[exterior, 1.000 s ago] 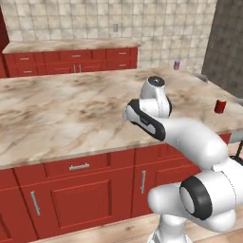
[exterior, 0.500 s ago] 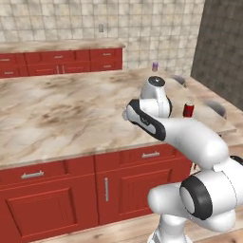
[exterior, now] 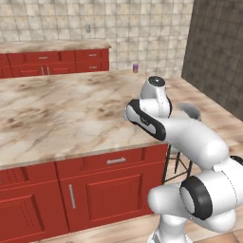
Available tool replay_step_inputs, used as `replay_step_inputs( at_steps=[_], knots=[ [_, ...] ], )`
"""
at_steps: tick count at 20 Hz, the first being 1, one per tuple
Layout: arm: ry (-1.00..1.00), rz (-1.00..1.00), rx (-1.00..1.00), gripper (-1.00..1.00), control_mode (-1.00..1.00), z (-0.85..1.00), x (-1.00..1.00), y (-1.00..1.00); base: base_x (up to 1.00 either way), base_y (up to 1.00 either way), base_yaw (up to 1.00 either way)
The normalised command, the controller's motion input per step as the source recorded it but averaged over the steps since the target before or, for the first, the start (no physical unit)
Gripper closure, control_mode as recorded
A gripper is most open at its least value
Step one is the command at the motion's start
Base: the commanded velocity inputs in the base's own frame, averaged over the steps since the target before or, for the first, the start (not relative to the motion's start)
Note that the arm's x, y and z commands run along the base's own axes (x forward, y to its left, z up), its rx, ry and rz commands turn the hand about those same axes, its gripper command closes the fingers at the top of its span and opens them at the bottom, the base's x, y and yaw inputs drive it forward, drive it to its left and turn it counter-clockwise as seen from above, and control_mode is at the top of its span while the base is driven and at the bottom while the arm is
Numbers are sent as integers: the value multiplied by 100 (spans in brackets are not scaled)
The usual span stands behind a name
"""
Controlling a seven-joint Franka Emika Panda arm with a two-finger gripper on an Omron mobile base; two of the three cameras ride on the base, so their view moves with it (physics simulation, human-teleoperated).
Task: Four empty soda cans are scattered around the kitchen. Gather all the cans and cluster them next to the stove for recycling.
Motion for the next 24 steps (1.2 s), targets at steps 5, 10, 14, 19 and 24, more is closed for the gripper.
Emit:
replay_step_inputs(
  at_steps=[5, 10, 14, 19, 24],
  knots=[
    [0, 0, 0, -100, 100, 0, 0, 0, 13, -70, 0],
    [0, 0, 0, -100, 100, 0, 0, 0, 12, -68, 0],
    [0, 0, 0, -100, 100, 0, 0, 0, 12, -67, 0],
    [0, 0, 0, -100, 100, 0, 0, 0, 16, -56, 0],
    [0, 0, 0, -100, 100, 0, 0, 0, 34, -29, 0]
  ],
)
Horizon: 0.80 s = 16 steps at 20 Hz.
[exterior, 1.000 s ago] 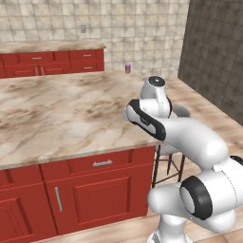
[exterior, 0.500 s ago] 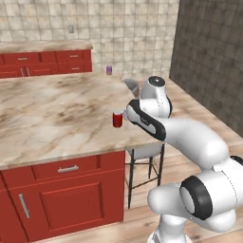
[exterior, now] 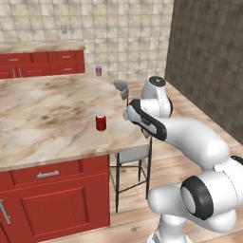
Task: Four empty soda cans are scattered around the kitchen. Gather all the cans and cluster them next to the stove for recycling.
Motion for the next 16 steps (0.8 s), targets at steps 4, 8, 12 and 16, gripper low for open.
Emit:
replay_step_inputs(
  at_steps=[4, 8, 12, 16],
  knots=[
    [0, 0, 0, -100, 100, 0, 0, 0, 48, -4, -2],
    [0, 0, 0, -100, 100, 0, 0, 0, 41, -6, -7],
    [0, 0, 0, -100, 100, 0, 0, 0, 38, -6, -14],
    [0, 0, 0, -100, 100, 0, 0, 0, 35, -3, -15]
  ],
)
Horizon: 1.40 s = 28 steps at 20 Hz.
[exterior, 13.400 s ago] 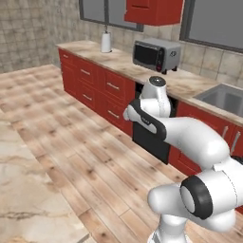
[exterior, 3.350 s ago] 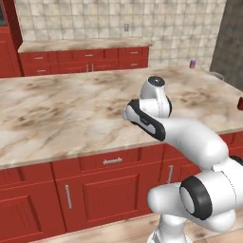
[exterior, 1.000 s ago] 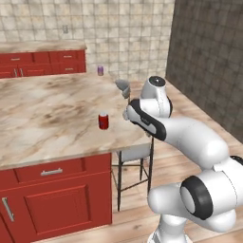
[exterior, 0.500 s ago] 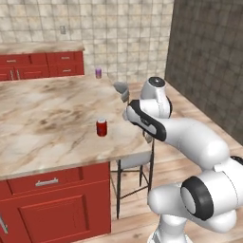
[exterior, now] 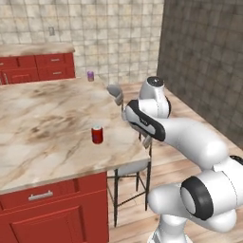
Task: Four empty soda cans are scattered around the kitchen. Gather all the cans and cluster them next to the stove for recycling.
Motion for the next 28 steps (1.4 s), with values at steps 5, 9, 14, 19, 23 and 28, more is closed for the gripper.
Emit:
replay_step_inputs(
  at_steps=[5, 9, 14, 19, 23, 28],
  knots=[
    [0, 0, 0, -100, 100, 0, 0, 0, 34, 2, -19],
    [0, 0, 0, -100, 100, 0, 0, 0, 29, 10, -24],
    [0, 0, 0, -100, 100, 0, 0, 0, 16, 31, -27],
    [0, 0, 0, -100, 100, 0, 0, 0, 12, 43, -28],
    [0, 0, 0, -100, 100, 0, 0, 0, 13, 39, -13],
    [1, 1, 0, -100, -100, 0, 2, 2, 4, 9, -1]
  ],
)
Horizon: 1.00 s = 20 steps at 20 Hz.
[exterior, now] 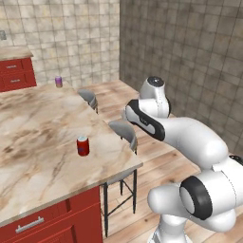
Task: Four empty soda cans are scattered around the kitchen. Gather all the cans and cluster them next to the stove for recycling.
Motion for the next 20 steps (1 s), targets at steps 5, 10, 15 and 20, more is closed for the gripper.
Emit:
replay_step_inputs(
  at_steps=[5, 10, 15, 20],
  knots=[
    [0, 0, 0, -100, -100, 0, 0, 0, 0, 0, 0],
    [0, 0, 0, -100, -100, 0, 0, 0, 0, 0, 0],
    [0, -3, 0, -100, -100, 0, 1, 8, 0, 0, 0],
    [1, -2, -2, -100, -100, 0, -5, 25, 0, 0, 0]
  ],
)
